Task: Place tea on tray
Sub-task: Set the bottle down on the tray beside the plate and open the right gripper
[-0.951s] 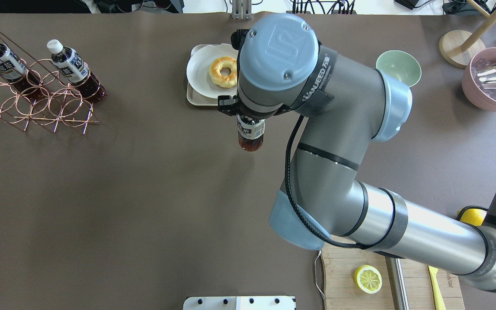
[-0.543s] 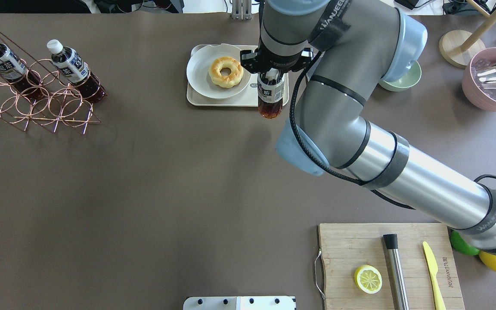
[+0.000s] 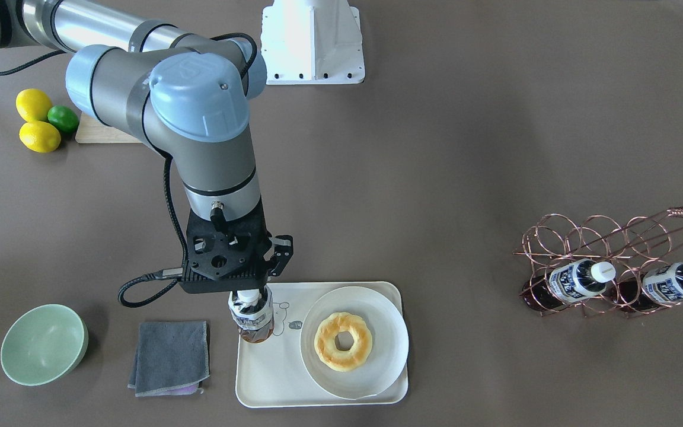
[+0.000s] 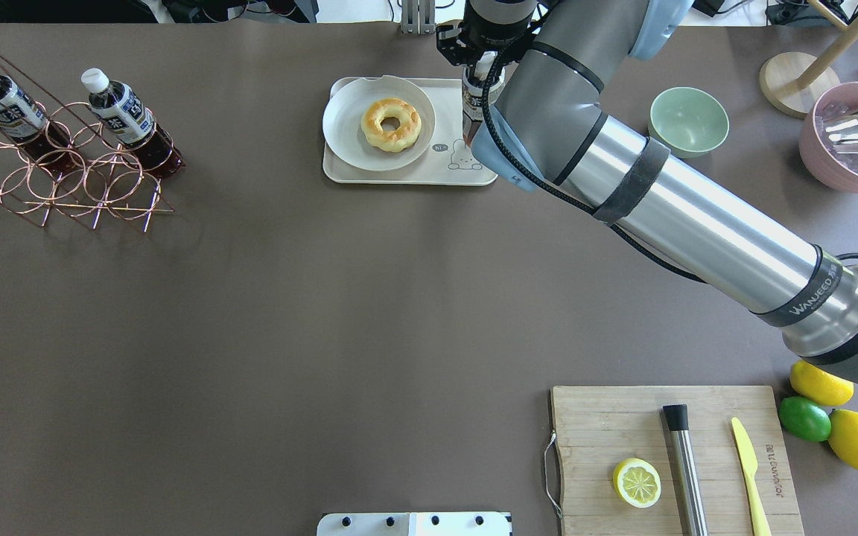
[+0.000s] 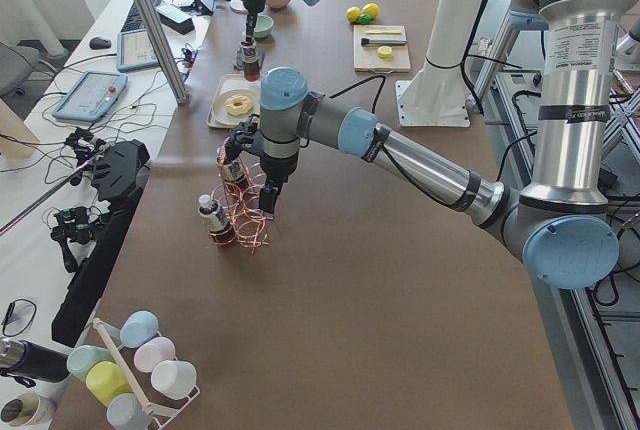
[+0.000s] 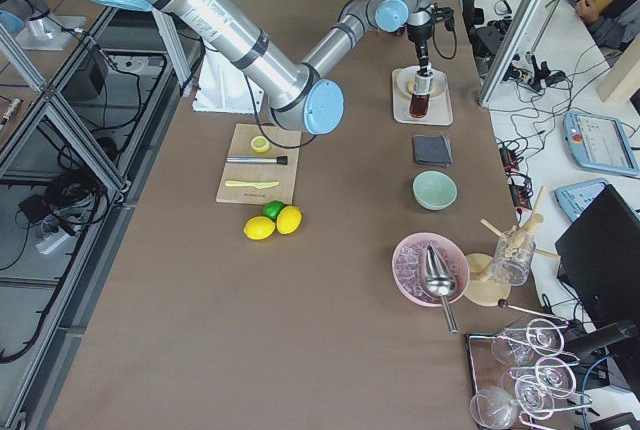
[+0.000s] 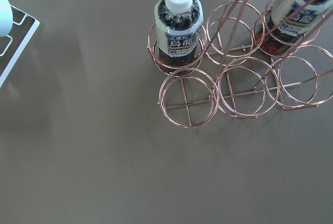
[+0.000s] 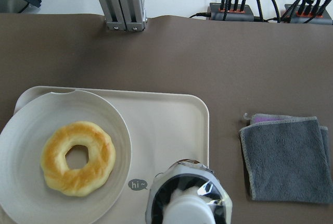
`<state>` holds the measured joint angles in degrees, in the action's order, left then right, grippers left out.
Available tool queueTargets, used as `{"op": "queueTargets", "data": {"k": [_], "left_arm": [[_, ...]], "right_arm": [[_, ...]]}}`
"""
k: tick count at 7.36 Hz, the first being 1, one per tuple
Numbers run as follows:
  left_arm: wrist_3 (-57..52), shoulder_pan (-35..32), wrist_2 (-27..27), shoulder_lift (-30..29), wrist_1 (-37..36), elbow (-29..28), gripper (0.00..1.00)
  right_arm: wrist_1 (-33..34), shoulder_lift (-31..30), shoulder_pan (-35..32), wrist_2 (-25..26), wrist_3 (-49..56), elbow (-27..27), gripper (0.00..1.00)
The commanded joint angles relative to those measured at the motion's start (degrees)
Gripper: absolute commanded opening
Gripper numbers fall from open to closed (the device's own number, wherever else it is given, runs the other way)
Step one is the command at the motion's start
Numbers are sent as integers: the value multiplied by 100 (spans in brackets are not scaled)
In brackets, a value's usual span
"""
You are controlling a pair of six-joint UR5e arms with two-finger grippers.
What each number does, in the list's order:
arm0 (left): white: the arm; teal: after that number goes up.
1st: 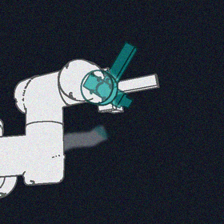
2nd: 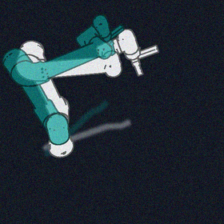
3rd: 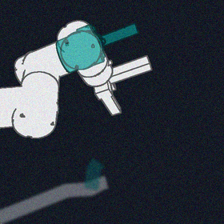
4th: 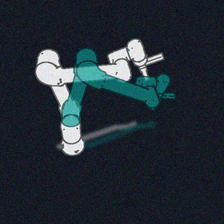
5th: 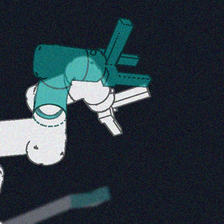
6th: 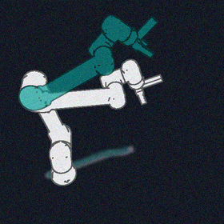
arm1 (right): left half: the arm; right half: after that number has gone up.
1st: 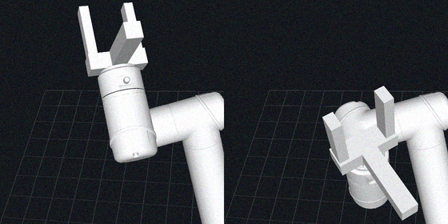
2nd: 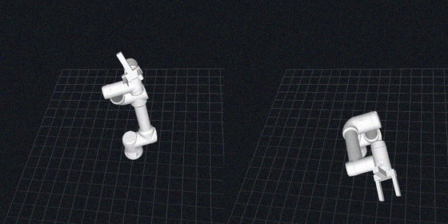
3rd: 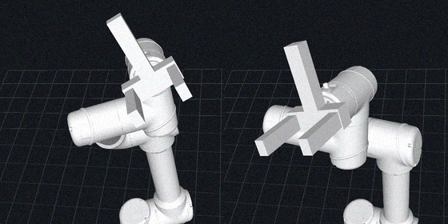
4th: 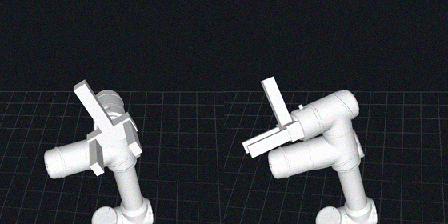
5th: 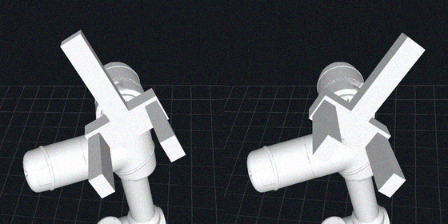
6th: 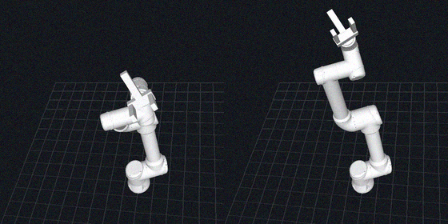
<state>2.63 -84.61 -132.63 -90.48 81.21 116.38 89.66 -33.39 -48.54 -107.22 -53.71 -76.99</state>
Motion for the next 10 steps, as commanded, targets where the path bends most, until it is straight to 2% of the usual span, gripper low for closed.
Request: {"op": "queueTargets", "data": {"k": [1,3,8,9,10], "left_arm": [[27,-64,-26,13,0,68,97],[27,-64,-26,21,0,121,97],[62,-56,-8,4,0,96,97],[62,-56,1,-22,0,60,97],[71,-47,1,-31,0,78,97]], "right_arm": [[-351,139,-85,-18,10,500,0],[-616,166,-76,-114,-8,685,0],[-661,166,-68,-255,-34,703,0],[-661,166,-68,-255,-34,703,47],[-661,166,-68,-255,-43,712,99]]}}
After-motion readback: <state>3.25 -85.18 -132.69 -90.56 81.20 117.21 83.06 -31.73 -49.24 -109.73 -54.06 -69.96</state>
